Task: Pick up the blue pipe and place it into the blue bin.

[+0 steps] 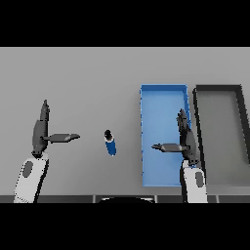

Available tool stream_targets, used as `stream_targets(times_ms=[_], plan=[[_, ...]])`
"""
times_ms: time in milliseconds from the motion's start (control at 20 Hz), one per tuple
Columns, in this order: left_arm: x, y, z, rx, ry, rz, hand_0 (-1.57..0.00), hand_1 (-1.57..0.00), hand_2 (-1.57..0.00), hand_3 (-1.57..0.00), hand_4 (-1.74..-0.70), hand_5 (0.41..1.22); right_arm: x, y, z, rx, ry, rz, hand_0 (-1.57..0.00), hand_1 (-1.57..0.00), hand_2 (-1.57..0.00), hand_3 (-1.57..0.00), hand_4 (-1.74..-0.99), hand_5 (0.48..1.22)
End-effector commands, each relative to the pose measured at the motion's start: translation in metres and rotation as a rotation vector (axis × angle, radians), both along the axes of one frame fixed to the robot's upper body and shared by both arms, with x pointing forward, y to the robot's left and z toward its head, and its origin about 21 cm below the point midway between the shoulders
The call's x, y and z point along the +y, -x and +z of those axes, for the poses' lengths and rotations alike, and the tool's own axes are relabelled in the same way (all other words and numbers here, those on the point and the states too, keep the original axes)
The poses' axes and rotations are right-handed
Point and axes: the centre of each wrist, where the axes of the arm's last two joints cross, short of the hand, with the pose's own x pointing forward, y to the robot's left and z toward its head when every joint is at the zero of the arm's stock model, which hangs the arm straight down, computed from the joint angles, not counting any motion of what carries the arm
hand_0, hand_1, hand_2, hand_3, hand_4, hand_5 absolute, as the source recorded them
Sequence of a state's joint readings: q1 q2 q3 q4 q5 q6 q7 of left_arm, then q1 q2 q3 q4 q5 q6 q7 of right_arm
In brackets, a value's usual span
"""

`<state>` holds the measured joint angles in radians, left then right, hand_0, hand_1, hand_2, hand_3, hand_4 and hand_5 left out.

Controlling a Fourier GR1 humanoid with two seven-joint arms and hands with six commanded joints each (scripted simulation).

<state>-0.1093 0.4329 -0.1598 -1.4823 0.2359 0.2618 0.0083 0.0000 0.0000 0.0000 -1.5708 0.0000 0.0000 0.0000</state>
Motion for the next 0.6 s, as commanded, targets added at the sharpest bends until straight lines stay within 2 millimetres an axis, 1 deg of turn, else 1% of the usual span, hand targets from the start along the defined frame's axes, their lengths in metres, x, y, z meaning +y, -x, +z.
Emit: stream_targets(times_ms=[0, 200, 250, 300, 350, 400, 500, 550], plan=[[0.0, 0.0, 0.0, -0.006, 0.0, -0.001, 0.0, 0.0, 0.0, 0.0, -1.01, 0.586, 0.0, 0.0, 0.0, -0.001, 0.0, -0.001, 0.0, 0.0, 0.0, 0.0, -1.222, 0.603], [0.0, 0.003, 0.0, -0.011, -0.002, -0.003, 0.0, 0.0, 0.0, 0.0, -1.01, 0.586, 0.0, 0.003, -0.001, -0.003, 0.0, 0.0, 0.0, 0.0, 0.0, 0.0, -1.222, 0.603], [0.001, 0.006, -0.004, -0.003, 0.001, -0.001, 0.0, 0.0, 0.0, 0.0, -1.01, 0.586, -0.002, 0.004, 0.001, -0.014, 0.0, -0.004, 0.0, 0.0, 0.0, 0.0, -1.222, 0.603], [0.012, 0.016, -0.006, -0.012, -0.07, -0.134, 0.0, 0.0, 0.0, 0.0, -1.01, 0.586, -0.012, 0.013, 0.003, -0.066, 0.113, 0.037, 0.0, 0.0, 0.0, 0.0, -1.222, 0.603], [0.022, 0.021, -0.002, -0.021, -0.112, -0.215, 0.0, 0.0, 0.0, 0.0, -1.01, 0.588, -0.013, 0.019, 0.005, -0.096, 0.157, 0.08, 0.0, 0.0, 0.0, 0.0, -1.227, 0.603], [0.027, 0.025, -0.003, -0.01, -0.139, -0.262, 0.0, 0.0, 0.0, 0.0, -1.01, 0.588, -0.015, 0.024, 0.005, -0.097, 0.191, 0.1, 0.0, 0.0, 0.0, 0.0, -1.23, 0.601], [0.031, 0.027, -0.001, 0.005, -0.164, -0.3, 0.0, 0.0, 0.0, 0.0, -1.01, 0.589, -0.017, 0.027, 0.01, -0.089, 0.223, 0.12, 0.0, 0.0, 0.0, 0.0, -1.232, 0.599], [0.031, 0.025, 0.002, 0.003, -0.17, -0.312, 0.0, 0.0, 0.0, 0.0, -1.01, 0.587, -0.014, 0.03, 0.011, -0.088, 0.228, 0.133, 0.0, 0.0, 0.0, 0.0, -1.231, 0.599]])
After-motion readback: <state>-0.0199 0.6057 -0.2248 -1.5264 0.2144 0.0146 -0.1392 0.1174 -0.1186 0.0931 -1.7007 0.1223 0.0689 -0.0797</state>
